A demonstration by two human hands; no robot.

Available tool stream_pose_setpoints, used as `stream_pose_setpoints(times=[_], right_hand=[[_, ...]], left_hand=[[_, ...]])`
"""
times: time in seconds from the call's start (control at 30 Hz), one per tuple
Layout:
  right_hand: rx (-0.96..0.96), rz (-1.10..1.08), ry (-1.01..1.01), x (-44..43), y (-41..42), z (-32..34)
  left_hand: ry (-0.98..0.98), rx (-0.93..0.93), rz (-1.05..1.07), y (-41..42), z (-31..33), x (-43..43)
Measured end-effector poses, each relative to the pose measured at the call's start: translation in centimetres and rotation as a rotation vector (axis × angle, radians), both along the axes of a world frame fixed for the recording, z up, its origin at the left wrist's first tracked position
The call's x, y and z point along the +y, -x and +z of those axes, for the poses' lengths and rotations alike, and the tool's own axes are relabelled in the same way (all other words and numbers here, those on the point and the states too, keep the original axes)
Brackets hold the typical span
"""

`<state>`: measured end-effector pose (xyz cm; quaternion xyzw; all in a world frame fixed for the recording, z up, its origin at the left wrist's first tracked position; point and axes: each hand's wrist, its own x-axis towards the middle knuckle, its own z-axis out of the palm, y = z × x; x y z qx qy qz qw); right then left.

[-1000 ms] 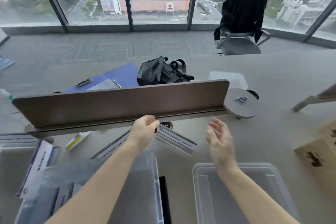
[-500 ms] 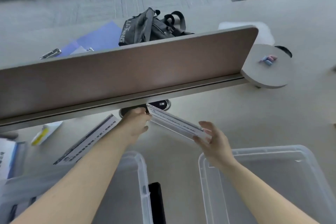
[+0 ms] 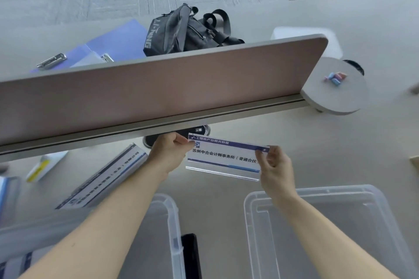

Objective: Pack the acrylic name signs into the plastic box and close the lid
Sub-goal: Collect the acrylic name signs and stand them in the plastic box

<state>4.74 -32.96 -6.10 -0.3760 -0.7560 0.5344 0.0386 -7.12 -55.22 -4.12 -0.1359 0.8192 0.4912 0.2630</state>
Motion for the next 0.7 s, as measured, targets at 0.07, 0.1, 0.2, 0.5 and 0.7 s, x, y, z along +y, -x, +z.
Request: stream_pose_setpoints(times=[0.07,0.1,0.2,0.5,0.7], right_hand=[[-0.007,-0.016,-0.008,0.4,0.0,1.2],[-0.015,-0.021,-0.007,0.6,0.0,1.8],[-0.049,-0.07,0.108,1.3,0.2,4.0],[0.013,0.091,0.366,0.6,-1.3,14.7],[0.185,0.565,0.238,-7.0,-1.0,22.0]], left_hand=[[-0.008,0.072,-0.028,-0.5,1.0,-0.1],[-0.014,0.121,-0.04,-0.8,1.6,0.0],[-0.12,0.22,-0.019,-1.8,3.4,0.3],[-0.429,0.173,0.135,-4.9,14.5,-2.4],[-0.15,0.087,-0.167,-9.9,23.2,-14.5]])
